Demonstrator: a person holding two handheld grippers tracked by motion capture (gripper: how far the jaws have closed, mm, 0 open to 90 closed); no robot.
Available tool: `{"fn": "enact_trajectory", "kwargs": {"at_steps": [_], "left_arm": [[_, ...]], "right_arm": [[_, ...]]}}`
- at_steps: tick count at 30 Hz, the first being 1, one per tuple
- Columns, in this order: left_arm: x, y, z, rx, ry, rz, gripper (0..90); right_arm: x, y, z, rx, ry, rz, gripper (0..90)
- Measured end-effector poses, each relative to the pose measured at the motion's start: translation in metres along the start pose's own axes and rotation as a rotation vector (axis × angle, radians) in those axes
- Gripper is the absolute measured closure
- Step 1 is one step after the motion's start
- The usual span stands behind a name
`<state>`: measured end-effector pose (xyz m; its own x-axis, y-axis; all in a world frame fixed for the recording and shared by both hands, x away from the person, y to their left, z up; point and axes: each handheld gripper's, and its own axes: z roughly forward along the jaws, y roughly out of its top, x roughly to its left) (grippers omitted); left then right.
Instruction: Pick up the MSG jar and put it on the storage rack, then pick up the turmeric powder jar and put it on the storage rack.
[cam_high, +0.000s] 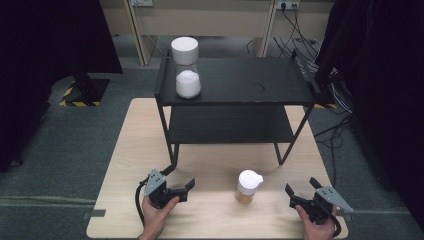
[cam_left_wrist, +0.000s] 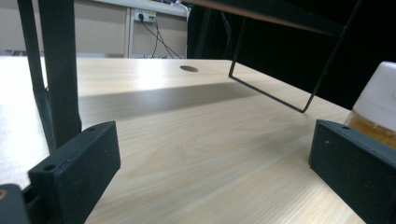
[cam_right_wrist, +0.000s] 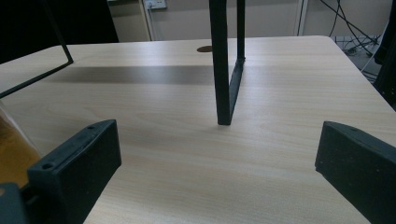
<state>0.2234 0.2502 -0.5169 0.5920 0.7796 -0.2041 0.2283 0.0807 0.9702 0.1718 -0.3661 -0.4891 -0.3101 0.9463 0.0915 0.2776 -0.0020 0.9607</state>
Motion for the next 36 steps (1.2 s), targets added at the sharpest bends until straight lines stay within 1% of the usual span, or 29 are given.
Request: {"fn": "enact_trajectory", "kwargs": {"at_steps": [2,3,7,11,20,25,33,36], "left_arm": [[-0.0007,-0.0016,0.0011,0.012,0.005,0.013,1.3],[-0.0006,-0.0015,0.0016,0.019,0.007,0.007,1.4],[0.0024,-0.0044,0.0003,0.001,0.000,-0.012,1.6],[0.0027,-0.0040,0.0003,0.003,0.002,-0.016,1.6],[0.0022,-0.0021,0.0013,0.014,-0.001,-0.004,1.4],[0.0028,-0.0020,0.0013,0.015,-0.002,-0.009,1.2],[0.0026,-0.0015,0.0015,0.018,-0.003,-0.005,1.2],[0.0019,-0.0003,0.0021,0.025,-0.004,0.005,1.2]], "right_arm": [[-0.0001,0.0000,0.0000,0.000,0.000,0.002,0.4],[-0.0001,0.0003,0.0001,0.001,0.000,0.002,0.4],[0.0001,-0.0001,-0.0001,-0.001,-0.001,-0.001,0.4],[0.0001,0.0001,0.0000,0.001,0.001,-0.003,0.4],[0.0002,0.0005,0.0002,0.003,0.000,-0.002,0.4],[0.0006,0.0013,0.0008,0.007,-0.003,-0.004,0.4],[0.0006,0.0014,0.0008,0.008,-0.002,-0.004,0.4],[0.0004,0.0015,0.0008,0.008,-0.002,-0.005,0.4]]}}
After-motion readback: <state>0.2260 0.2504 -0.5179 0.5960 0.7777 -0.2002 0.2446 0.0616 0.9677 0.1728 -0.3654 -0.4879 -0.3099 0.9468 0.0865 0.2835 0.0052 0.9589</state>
